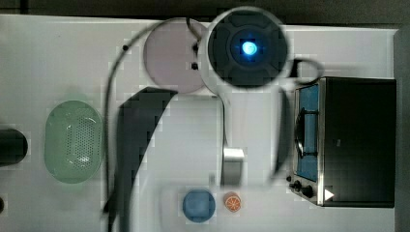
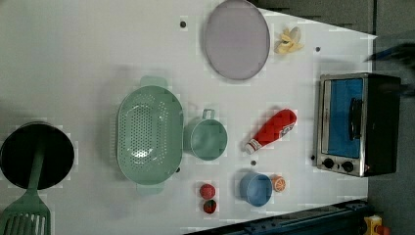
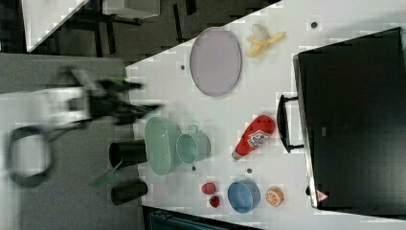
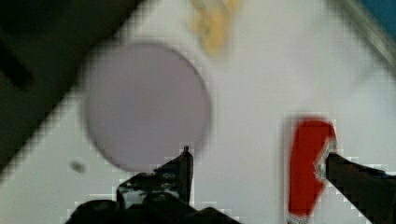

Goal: Pick Ketchup from oven and place it on table.

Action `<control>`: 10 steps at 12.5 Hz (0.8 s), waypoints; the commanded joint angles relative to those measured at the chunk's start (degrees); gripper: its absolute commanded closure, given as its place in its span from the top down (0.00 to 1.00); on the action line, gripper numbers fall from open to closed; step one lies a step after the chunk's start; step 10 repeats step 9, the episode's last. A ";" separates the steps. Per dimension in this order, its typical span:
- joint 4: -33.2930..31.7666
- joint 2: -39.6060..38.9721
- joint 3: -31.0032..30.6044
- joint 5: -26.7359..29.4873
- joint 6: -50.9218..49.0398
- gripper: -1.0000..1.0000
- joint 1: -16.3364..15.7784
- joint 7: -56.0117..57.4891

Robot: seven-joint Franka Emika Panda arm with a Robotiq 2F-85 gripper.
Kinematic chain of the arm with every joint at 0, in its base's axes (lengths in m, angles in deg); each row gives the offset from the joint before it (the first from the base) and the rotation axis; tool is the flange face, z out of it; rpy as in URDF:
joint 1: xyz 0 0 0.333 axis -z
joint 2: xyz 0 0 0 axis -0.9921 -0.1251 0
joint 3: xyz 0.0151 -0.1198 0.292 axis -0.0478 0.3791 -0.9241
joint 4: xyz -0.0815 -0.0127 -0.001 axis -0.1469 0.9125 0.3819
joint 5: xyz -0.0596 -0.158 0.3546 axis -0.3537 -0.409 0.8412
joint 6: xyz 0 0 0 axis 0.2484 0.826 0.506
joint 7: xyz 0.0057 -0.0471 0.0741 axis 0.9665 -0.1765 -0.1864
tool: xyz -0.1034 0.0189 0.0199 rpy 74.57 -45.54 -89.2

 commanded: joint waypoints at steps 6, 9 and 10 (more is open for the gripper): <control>12.92 1.41 1.50 -1.43 -21.16 1.00 0.29 -2.06; 13.03 1.35 1.44 -1.43 -21.21 1.00 0.27 -2.06; 13.03 1.35 1.44 -1.43 -21.21 1.00 0.27 -2.06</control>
